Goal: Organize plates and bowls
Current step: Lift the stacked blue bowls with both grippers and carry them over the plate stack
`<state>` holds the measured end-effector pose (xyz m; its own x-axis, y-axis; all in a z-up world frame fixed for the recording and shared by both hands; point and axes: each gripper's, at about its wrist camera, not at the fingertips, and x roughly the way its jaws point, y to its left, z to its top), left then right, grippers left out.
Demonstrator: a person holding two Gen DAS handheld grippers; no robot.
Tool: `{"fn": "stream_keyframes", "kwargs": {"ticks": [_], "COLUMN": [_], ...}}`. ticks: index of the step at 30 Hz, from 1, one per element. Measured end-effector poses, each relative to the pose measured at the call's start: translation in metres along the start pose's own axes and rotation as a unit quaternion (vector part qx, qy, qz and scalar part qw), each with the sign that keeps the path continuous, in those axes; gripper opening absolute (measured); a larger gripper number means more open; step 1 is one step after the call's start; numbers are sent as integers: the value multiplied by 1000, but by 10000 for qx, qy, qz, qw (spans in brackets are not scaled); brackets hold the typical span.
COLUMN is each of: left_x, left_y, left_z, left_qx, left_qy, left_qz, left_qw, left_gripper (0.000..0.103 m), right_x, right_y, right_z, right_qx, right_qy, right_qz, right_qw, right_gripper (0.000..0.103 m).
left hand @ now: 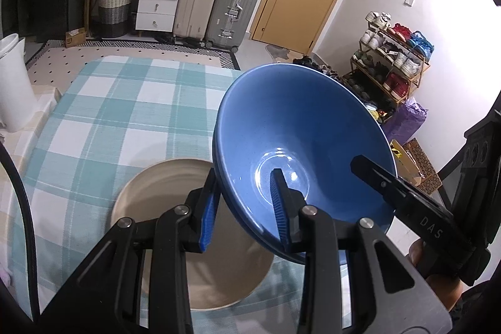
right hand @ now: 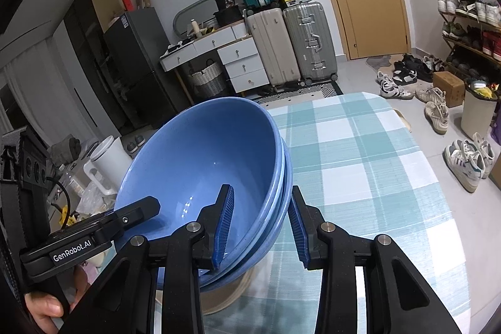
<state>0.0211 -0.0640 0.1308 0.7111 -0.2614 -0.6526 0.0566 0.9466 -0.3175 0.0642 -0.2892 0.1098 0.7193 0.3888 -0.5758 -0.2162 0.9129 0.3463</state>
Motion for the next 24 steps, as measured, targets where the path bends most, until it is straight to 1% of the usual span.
{"fn": "stream_keyframes", "kwargs": {"ticks": [7, 16, 24], "left_x": [-16, -25, -17], "left_y": [17, 38, 61], "left_z": [1, 0, -7], "left_qx": [-62, -194, -321], "left_qy": [-29, -48, 51], "left_qz": [128, 294, 443], "left_qw": [9999, 9994, 9985], "left_gripper": [29, 29, 29], "right_x": [9, 24, 42], "right_y": [20, 39, 50], "right_z": [-2, -2, -9], "right_qx": [-105, -226, -329], "right_qy": [92, 207, 378], "right_qz": [105, 206, 284], "right_qw": [9998, 9993, 9983], "right_gripper": [36, 36, 36]}}
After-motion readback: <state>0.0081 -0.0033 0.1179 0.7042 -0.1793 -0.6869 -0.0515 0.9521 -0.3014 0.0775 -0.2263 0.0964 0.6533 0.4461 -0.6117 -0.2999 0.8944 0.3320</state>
